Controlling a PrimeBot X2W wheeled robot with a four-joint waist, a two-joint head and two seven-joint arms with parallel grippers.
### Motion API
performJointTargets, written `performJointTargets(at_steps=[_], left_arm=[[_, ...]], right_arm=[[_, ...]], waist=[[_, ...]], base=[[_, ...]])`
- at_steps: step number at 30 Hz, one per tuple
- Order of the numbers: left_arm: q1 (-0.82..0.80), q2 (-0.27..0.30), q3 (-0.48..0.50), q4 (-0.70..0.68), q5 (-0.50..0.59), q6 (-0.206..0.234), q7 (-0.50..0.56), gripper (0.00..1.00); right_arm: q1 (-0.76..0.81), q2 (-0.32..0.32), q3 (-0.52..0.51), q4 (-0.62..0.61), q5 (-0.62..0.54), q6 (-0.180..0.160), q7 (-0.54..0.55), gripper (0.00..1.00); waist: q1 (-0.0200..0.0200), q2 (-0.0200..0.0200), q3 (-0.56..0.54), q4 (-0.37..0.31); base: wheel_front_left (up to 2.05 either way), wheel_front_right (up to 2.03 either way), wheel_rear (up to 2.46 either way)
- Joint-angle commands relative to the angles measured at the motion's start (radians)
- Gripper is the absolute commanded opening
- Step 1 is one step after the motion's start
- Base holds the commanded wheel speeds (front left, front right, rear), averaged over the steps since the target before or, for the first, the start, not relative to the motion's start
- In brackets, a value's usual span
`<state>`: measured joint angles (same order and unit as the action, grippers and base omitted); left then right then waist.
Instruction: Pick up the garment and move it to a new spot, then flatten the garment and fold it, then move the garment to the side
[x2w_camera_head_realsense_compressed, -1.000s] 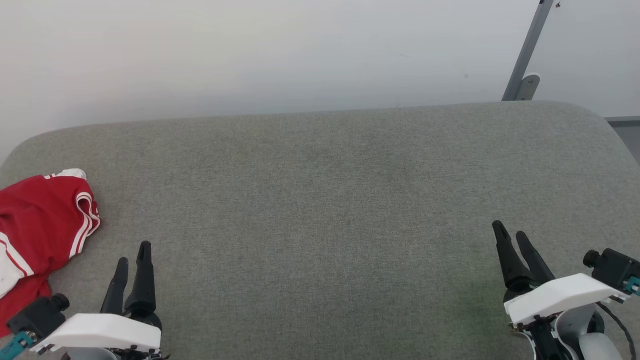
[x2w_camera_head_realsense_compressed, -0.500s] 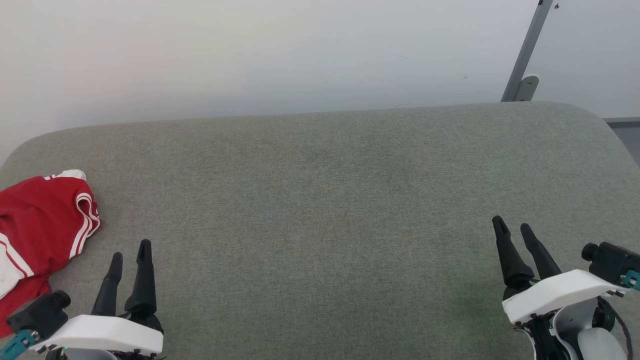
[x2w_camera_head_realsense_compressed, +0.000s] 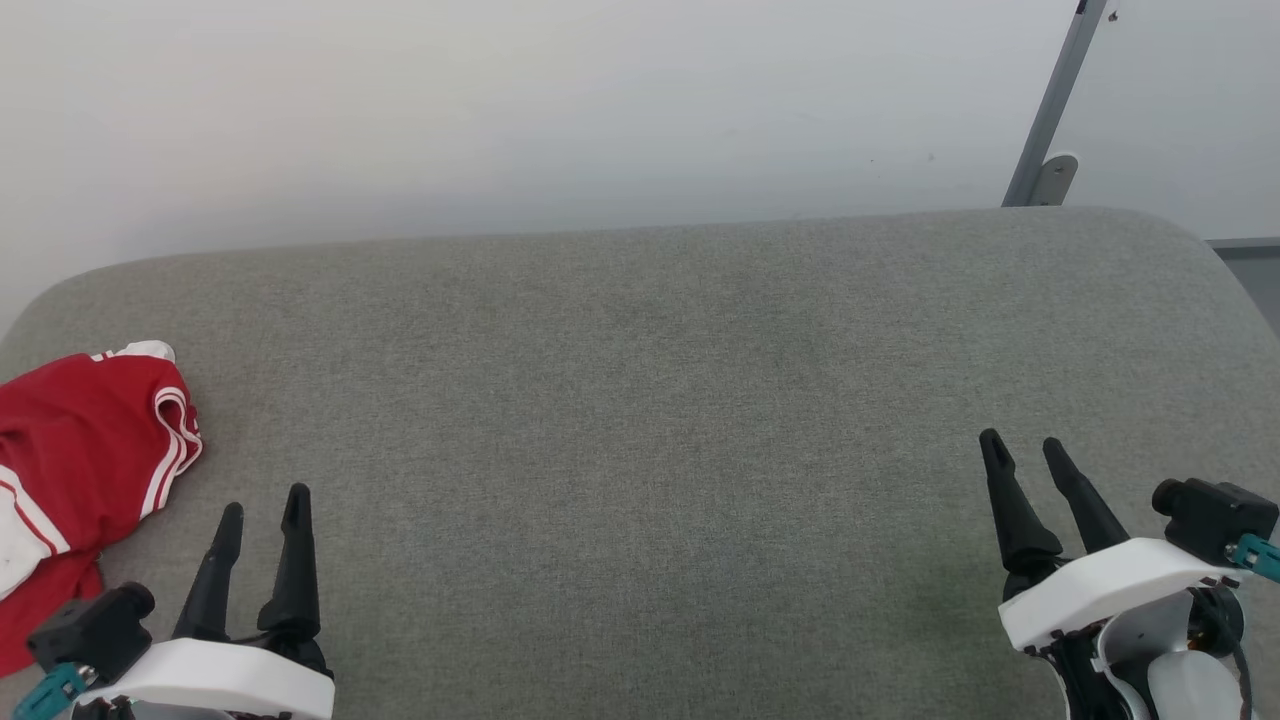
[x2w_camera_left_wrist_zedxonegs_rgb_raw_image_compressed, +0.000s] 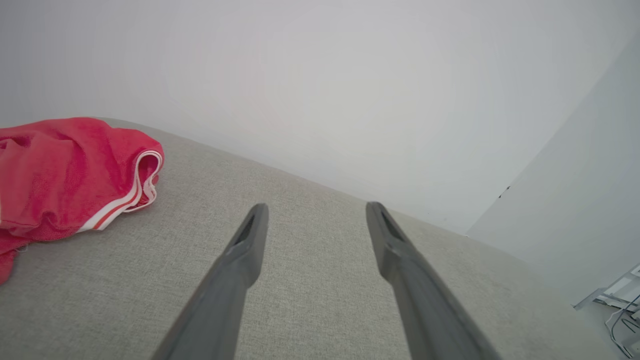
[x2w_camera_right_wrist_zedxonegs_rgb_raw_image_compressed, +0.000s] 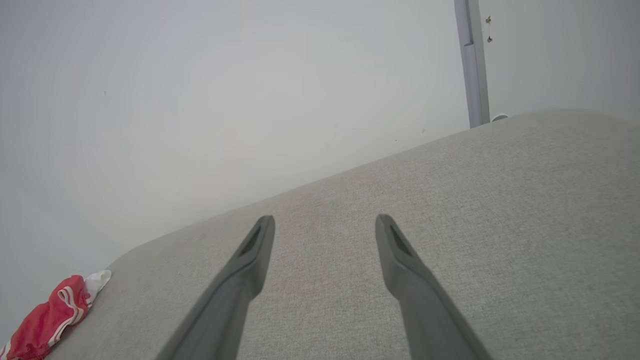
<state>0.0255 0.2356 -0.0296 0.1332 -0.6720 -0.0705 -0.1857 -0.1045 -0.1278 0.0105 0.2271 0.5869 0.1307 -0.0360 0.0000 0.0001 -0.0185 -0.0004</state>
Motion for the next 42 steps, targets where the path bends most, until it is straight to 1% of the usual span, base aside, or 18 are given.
performJointTargets(at_steps=[1,11,23,36,42], left_arm=[[0.001,0.011,-0.002,-0.011,0.022,0.000,-0.010,1.00],[0.015,0.028,-0.021,-0.019,0.101,0.002,-0.033,1.00],[0.023,0.046,-0.040,-0.030,0.168,0.011,-0.055,1.00],[0.036,0.066,-0.053,-0.046,0.232,0.025,-0.075,1.00],[0.037,0.069,-0.054,-0.047,0.224,0.025,-0.077,1.00]], right_arm=[[-0.017,-0.004,0.003,-0.012,-0.018,0.000,-0.009,1.00],[-0.016,-0.005,0.004,-0.018,-0.108,0.000,-0.020,1.00],[-0.018,-0.008,0.009,-0.028,-0.194,0.000,-0.030,1.00],[-0.020,-0.013,0.014,-0.032,-0.268,0.000,-0.044,1.00],[-0.021,-0.014,0.014,-0.028,-0.282,0.000,-0.046,1.00]], waist=[[0.0000,-0.0001,0.000,0.000],[0.0000,-0.0001,-0.003,0.001],[0.0000,-0.0001,-0.006,0.001],[0.0000,-0.0001,-0.009,0.002],[0.0000,-0.0001,-0.010,0.002]], base=[[0.00,0.00,0.00],[0.00,0.00,0.00],[0.00,0.00,0.00],[0.00,0.00,0.00],[0.00,0.00,0.00]])
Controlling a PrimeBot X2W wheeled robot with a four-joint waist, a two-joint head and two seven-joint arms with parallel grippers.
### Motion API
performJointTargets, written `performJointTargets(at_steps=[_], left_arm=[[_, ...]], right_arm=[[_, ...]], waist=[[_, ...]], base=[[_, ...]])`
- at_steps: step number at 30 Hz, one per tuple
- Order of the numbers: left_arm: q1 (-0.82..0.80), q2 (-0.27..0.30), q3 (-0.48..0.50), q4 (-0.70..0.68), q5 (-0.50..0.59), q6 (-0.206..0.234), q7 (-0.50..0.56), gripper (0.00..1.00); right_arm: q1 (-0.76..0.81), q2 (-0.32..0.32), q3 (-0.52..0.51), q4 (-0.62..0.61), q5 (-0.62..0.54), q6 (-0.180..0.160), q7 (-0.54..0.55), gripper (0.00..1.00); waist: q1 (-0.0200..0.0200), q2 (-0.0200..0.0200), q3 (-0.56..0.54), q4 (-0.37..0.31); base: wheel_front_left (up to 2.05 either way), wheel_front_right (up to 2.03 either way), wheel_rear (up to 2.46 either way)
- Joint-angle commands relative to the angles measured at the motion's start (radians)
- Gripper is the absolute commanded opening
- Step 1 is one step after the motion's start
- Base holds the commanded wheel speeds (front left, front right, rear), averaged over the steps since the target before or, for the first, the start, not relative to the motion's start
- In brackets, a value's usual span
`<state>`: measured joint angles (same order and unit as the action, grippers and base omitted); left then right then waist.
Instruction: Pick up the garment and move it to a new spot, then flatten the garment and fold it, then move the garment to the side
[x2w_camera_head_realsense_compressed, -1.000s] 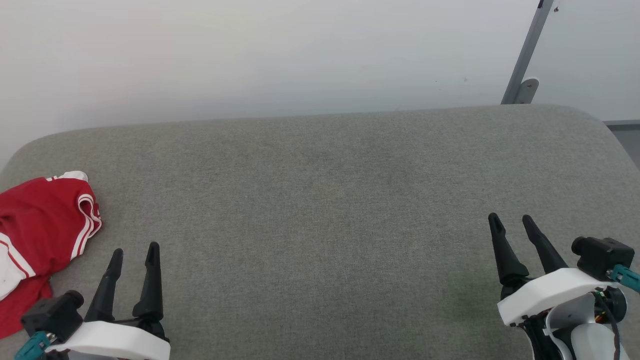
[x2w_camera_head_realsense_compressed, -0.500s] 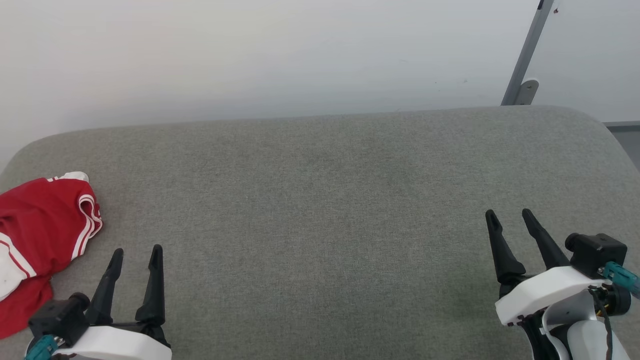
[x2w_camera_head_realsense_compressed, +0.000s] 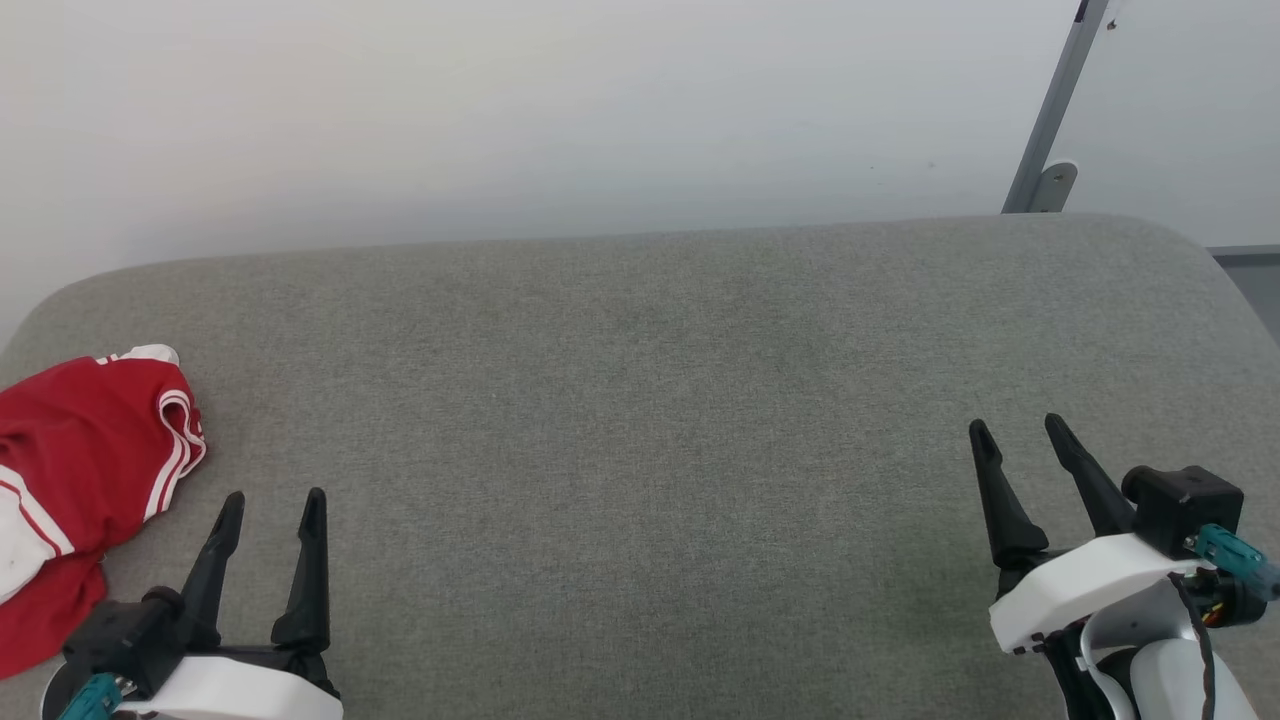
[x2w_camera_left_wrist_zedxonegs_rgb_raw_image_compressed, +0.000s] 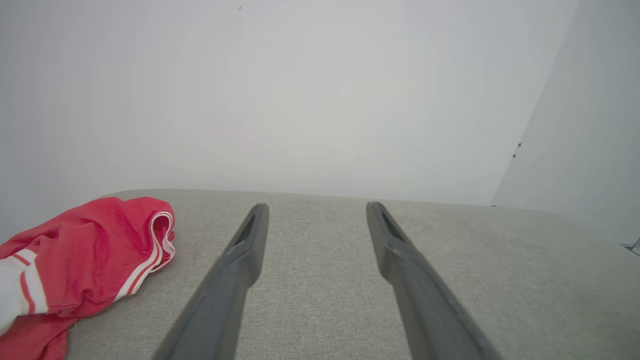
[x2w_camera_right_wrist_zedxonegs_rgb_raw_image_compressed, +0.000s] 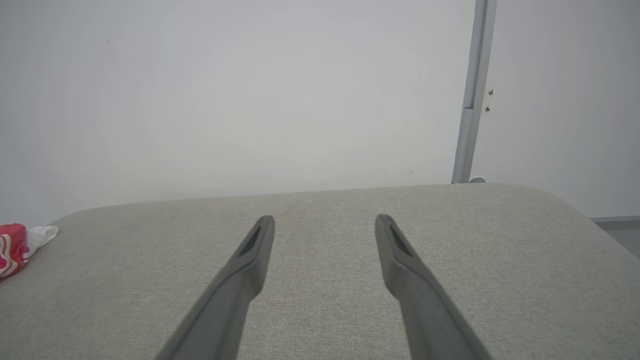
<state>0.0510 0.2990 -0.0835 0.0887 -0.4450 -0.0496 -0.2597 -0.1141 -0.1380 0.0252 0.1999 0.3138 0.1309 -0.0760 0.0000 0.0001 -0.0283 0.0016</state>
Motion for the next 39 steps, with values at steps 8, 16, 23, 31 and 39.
performJointTargets(at_steps=[8,16,23,31,39], left_arm=[[0.011,0.005,-0.002,-0.002,-0.014,0.007,-0.003,1.00],[-0.001,-0.002,0.016,0.004,-0.032,0.029,0.004,1.00],[-0.002,0.007,0.034,0.004,-0.038,0.049,0.009,1.00],[0.019,0.017,0.052,-0.007,-0.047,0.071,0.018,1.00],[0.037,0.027,0.066,-0.016,-0.054,0.091,0.029,1.00]], right_arm=[[-0.008,-0.003,0.003,-0.005,-0.012,0.000,-0.006,1.00],[-0.020,0.003,0.043,-0.006,-0.002,0.000,0.004,1.00],[-0.038,-0.001,0.094,0.009,0.009,0.000,0.008,1.00],[-0.040,0.000,0.123,0.020,0.017,0.000,0.008,1.00],[-0.042,0.004,0.151,0.029,0.027,0.000,0.006,1.00]], waist=[[0.0000,-0.0001,-0.003,-0.002],[0.0000,-0.0001,-0.007,0.035],[0.0000,-0.0001,-0.014,0.117],[0.0000,-0.0001,-0.027,0.221],[0.0000,-0.0001,-0.039,0.323]], base=[[0.00,0.00,0.00],[0.00,0.00,0.00],[0.00,0.00,0.00],[0.00,0.00,0.00],[0.00,0.00,0.00]])
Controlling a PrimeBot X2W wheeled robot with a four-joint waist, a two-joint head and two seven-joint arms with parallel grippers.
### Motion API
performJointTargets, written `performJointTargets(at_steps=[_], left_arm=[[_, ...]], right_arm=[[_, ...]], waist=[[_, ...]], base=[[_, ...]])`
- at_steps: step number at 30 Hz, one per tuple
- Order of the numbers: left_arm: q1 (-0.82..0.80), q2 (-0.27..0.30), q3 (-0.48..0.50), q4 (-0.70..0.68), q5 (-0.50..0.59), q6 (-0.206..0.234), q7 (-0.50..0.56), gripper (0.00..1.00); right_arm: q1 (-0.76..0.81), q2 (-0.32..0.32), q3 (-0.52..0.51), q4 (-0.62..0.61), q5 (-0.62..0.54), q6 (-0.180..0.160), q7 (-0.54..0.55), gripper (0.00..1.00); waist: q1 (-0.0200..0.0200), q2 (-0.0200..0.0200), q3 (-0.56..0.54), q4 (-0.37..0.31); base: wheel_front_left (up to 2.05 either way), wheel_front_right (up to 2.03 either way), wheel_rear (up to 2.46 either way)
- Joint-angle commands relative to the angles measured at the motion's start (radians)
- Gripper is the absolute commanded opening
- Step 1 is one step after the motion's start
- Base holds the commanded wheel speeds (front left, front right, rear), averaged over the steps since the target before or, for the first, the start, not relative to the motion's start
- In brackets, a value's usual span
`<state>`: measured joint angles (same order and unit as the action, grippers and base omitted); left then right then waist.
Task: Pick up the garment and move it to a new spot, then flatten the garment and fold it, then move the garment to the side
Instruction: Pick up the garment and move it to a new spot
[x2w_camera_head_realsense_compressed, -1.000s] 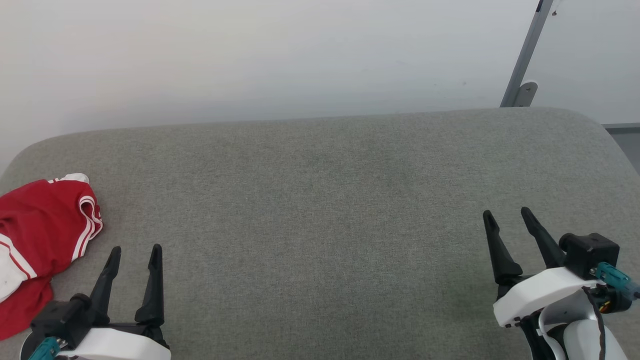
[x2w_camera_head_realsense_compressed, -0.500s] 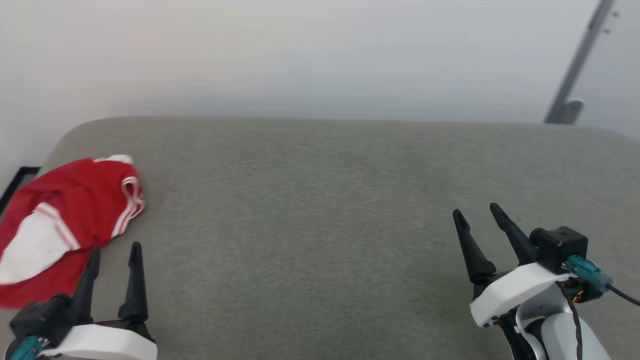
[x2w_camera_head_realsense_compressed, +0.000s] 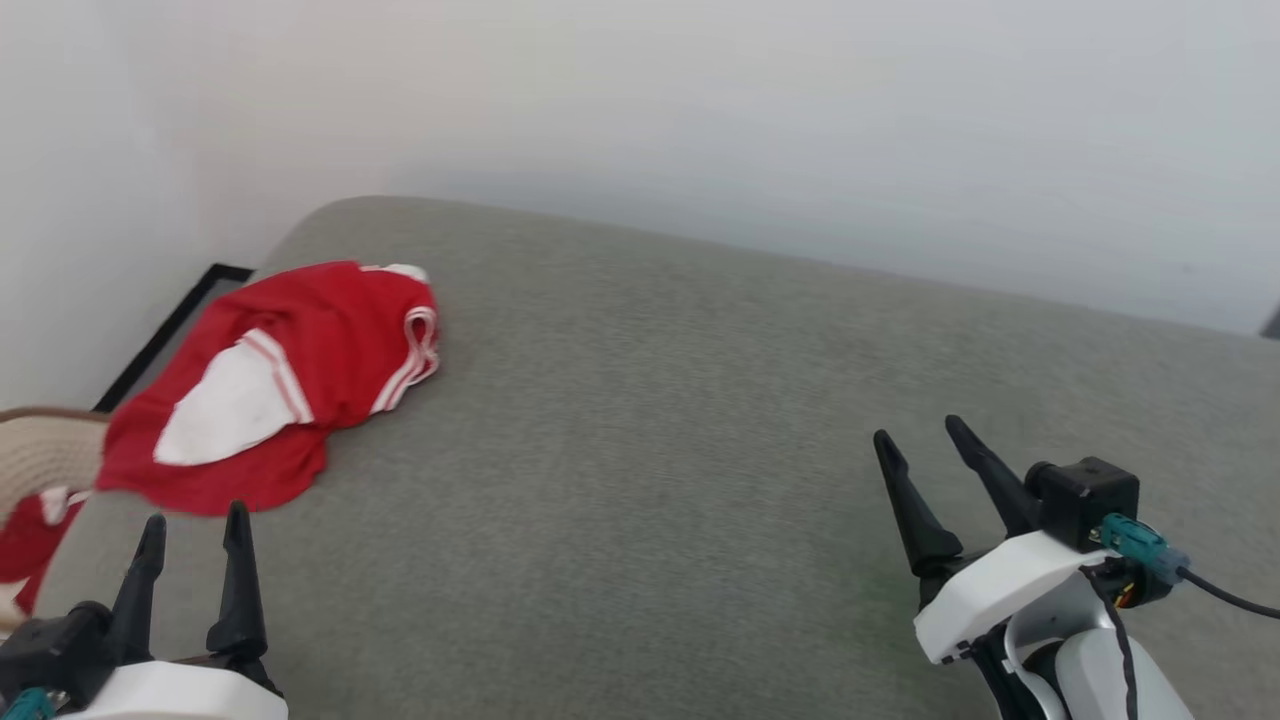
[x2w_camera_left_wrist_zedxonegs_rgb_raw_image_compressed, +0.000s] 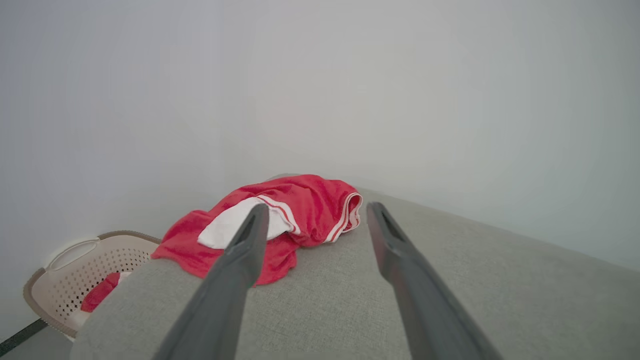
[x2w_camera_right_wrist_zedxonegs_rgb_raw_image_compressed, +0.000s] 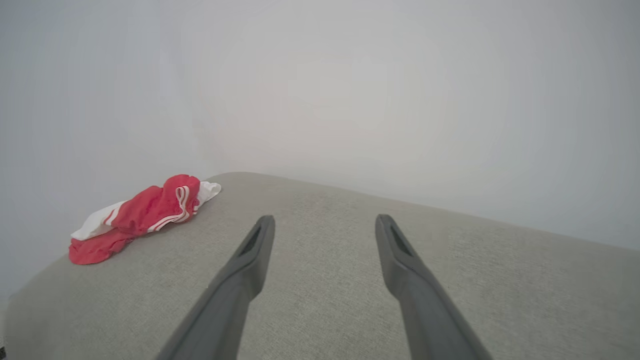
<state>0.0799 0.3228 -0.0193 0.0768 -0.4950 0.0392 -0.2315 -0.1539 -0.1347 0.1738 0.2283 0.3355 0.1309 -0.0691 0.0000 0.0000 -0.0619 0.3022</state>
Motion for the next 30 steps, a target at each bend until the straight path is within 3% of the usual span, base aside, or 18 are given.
performJointTargets(at_steps=[1,15,30], left_arm=[[0.009,0.005,0.004,-0.004,-0.006,0.003,0.001,1.00],[0.019,0.006,0.017,-0.019,-0.033,0.023,0.014,1.00],[-0.161,-0.001,0.022,0.072,-0.081,0.012,0.032,1.00]], right_arm=[[-0.002,0.002,0.004,0.002,0.008,0.000,-0.001,1.00],[-0.016,0.016,0.026,0.014,0.019,0.000,-0.003,1.00],[-0.047,-0.011,-0.027,-0.043,-0.002,0.000,0.023,1.00]], waist=[[0.0000,0.0000,-0.007,0.033],[0.0000,0.0000,-0.006,0.140],[0.0000,0.0000,0.103,0.136]], base=[[0.00,0.00,0.00],[0.00,0.00,0.00],[0.00,0.00,0.00]])
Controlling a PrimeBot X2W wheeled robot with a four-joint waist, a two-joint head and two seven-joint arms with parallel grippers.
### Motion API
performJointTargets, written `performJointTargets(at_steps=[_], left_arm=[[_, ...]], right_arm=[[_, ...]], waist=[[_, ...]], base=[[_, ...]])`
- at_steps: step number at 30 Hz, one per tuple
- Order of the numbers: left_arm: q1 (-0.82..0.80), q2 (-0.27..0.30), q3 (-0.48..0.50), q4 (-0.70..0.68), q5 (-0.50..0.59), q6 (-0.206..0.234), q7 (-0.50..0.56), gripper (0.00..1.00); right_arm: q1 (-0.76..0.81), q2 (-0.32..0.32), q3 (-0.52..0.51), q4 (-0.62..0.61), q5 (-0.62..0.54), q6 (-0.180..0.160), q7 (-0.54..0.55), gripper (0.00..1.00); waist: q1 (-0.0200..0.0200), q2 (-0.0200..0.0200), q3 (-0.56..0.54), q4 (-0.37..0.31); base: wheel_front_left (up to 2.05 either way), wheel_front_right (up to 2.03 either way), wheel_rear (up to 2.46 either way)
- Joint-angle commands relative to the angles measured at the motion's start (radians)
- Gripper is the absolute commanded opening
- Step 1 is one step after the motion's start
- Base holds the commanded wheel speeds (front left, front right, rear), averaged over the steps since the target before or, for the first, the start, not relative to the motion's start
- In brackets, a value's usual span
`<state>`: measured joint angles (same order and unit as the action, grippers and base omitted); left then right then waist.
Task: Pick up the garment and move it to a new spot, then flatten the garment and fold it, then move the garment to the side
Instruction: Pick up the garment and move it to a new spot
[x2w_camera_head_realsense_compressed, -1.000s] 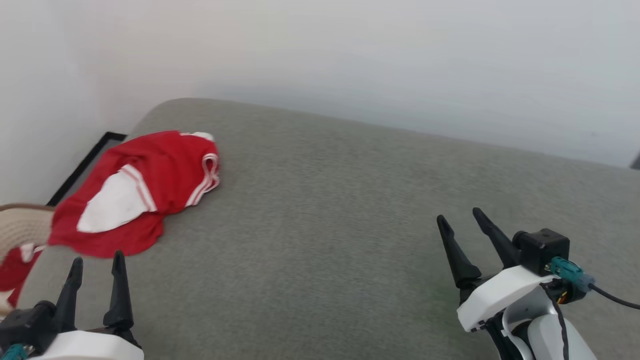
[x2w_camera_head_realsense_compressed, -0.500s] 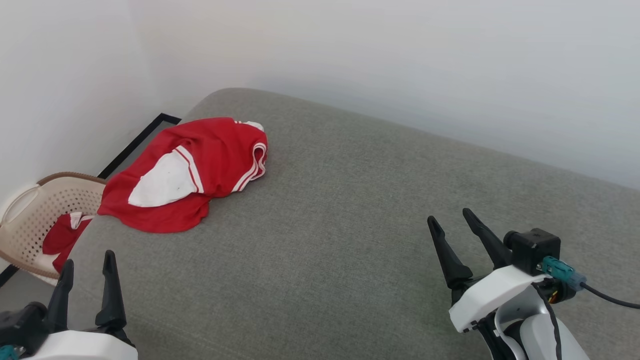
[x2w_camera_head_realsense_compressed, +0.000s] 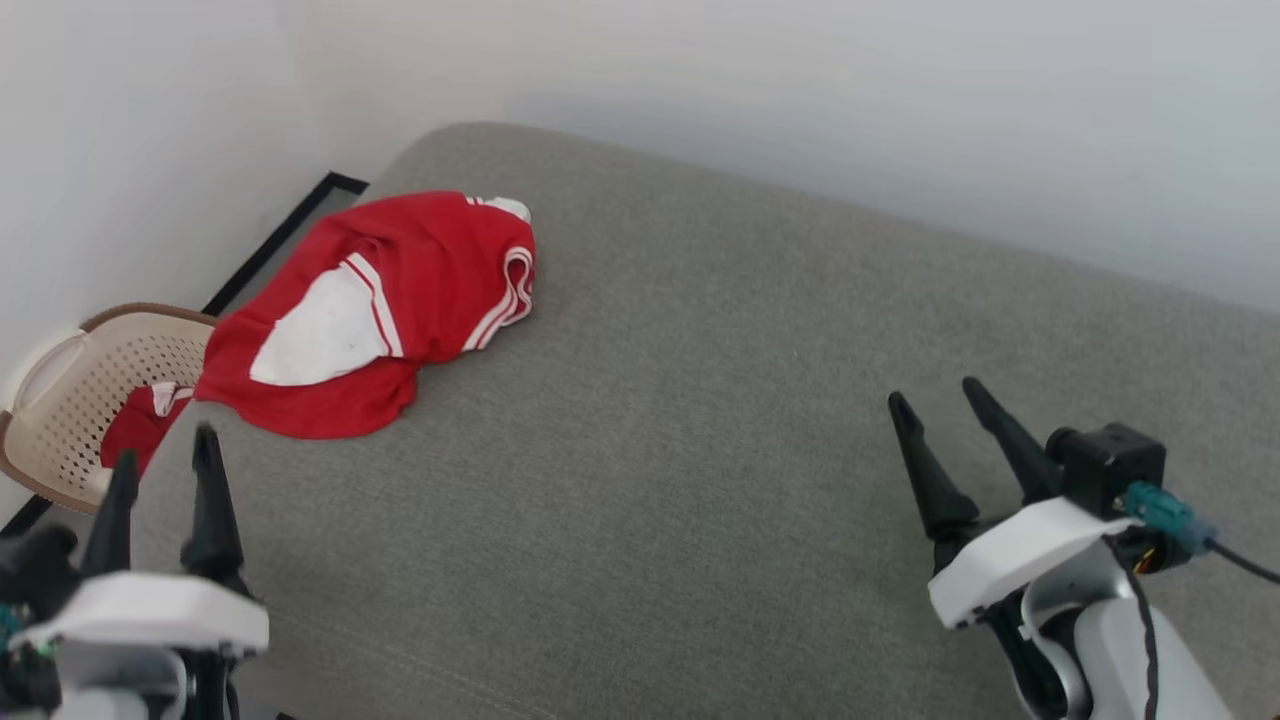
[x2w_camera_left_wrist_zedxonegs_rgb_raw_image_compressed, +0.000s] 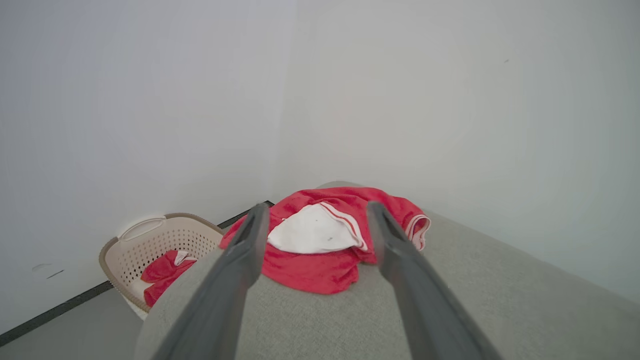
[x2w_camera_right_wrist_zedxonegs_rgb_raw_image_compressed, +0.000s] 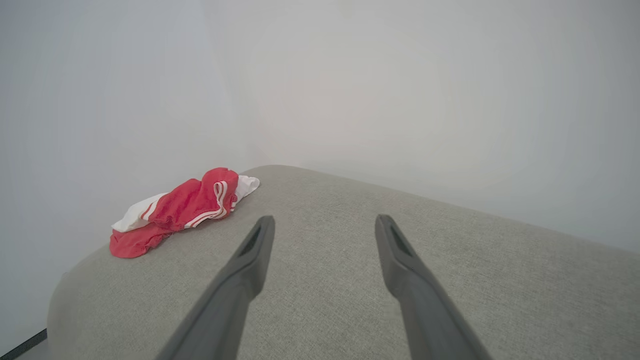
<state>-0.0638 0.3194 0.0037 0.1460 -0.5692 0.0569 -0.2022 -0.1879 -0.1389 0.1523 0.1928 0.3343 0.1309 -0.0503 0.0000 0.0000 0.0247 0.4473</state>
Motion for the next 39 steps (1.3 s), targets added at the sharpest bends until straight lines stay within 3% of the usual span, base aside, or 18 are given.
performJointTargets(at_steps=[1,11,19,26,34,39], left_arm=[[-0.038,0.007,-0.003,0.016,-0.004,-0.005,0.005,1.00],[-0.274,0.035,-0.015,0.170,-0.016,-0.051,0.002,1.00],[-0.536,0.050,-0.033,0.423,-0.032,-0.128,-0.013,1.00],[-0.743,0.055,-0.055,0.679,-0.046,-0.162,-0.005,1.00],[-0.929,0.070,-0.067,0.964,-0.075,-0.165,0.112,1.00],[-1.014,0.081,-0.079,1.074,-0.079,-0.156,0.204,1.00]], right_arm=[[-0.016,-0.009,-0.007,-0.014,-0.005,0.000,0.007,1.00],[-0.076,-0.047,-0.025,-0.092,-0.032,0.000,0.055,1.00],[-0.129,-0.093,-0.037,-0.188,-0.051,0.000,0.114,1.00],[-0.165,-0.123,-0.035,-0.285,-0.058,0.000,0.171,1.00],[-0.183,-0.154,-0.049,-0.410,-0.065,0.000,0.255,1.00],[-0.181,-0.165,-0.063,-0.474,-0.069,0.000,0.305,1.00]], waist=[[0.0000,0.0000,0.028,-0.015],[0.0000,0.0000,0.163,-0.066],[0.0000,0.0000,0.295,-0.094],[0.0000,0.0000,0.389,-0.123],[0.0000,0.0000,0.479,-0.153],[0.0000,0.0000,0.527,-0.167]], base=[[0.00,0.00,0.00],[0.00,0.00,0.00],[0.00,0.00,0.00],[0.00,0.00,0.00],[0.00,0.00,0.00],[0.00,0.00,0.00]])
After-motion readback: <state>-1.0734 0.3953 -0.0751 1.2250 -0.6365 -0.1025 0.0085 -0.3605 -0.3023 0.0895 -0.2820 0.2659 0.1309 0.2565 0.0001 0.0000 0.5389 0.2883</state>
